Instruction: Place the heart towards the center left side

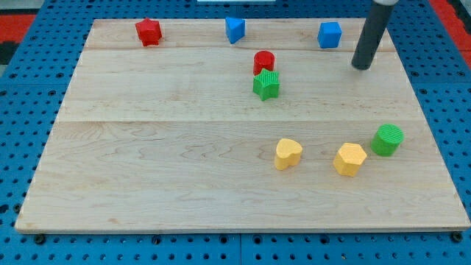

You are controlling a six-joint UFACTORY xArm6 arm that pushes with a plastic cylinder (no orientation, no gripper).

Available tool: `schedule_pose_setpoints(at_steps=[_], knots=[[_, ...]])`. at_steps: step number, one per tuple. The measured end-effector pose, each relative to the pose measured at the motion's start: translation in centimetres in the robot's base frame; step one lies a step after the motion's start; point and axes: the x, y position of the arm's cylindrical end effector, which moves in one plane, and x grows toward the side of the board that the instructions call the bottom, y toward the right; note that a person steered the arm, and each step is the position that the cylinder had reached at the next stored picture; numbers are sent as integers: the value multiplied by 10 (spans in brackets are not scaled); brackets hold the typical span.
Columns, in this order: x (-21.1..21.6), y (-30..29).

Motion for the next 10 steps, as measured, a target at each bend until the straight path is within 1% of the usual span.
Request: schedule_pose_setpoints(at_steps=[1,2,3,4,6,7,9,10], knots=[[9,-60],[-40,-99],[-47,-82],[-45,-69],[-46,-67],[-42,-58],[-16,-10],[-12,3]])
